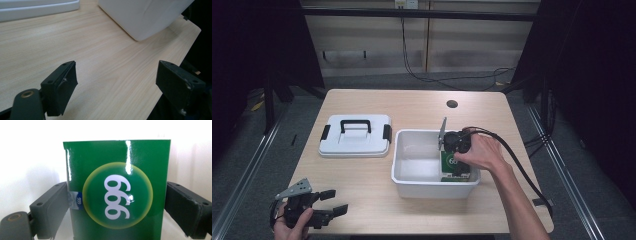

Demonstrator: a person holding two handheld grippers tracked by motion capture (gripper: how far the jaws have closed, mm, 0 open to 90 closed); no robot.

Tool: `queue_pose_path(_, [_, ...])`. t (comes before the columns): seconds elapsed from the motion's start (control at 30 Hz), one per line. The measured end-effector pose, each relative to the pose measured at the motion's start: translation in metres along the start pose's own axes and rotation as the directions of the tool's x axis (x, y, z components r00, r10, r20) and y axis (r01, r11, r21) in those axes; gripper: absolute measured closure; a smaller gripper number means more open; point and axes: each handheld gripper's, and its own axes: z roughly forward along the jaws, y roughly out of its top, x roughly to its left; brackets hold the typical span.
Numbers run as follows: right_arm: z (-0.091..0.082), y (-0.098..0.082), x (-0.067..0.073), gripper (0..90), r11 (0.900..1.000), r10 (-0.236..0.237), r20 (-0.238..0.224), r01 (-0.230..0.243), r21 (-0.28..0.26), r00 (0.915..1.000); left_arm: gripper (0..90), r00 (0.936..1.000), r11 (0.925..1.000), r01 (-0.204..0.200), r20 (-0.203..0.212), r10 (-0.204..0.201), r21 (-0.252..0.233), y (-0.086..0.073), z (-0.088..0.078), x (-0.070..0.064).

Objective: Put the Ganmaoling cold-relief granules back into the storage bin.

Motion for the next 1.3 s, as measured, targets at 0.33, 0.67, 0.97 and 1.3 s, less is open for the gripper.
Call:
queue_pose_path(0.33, [-0.018,-0.011,0.003,8.9,0.996,0.002,0.036,0.001,-0.089,0.9993,17.1,1.0,1.0,-0.001,-0.001,0.001,-0.002,0.0,0.0,0.0])
queue_pose_path(0.67, [-0.035,-0.022,0.005,9.0,0.979,0.031,0.048,-0.021,-0.205,0.9984,17.1,1.0,1.0,0.001,0.004,-0.001,-0.002,0.0,0.0,0.0])
queue_pose_path(0.97, [-0.055,-0.035,0.01,9.3,0.945,0.052,0.058,-0.031,-0.325,0.997,17.1,1.0,1.0,0.002,0.004,-0.001,-0.003,0.0,0.001,0.0])
queue_pose_path(1.3, [-0.068,-0.044,0.017,9.6,0.911,0.046,0.07,-0.013,-0.413,0.9965,17.1,1.0,1.0,0.0,0.005,0.0,-0.003,0.0,0.0,0.0])
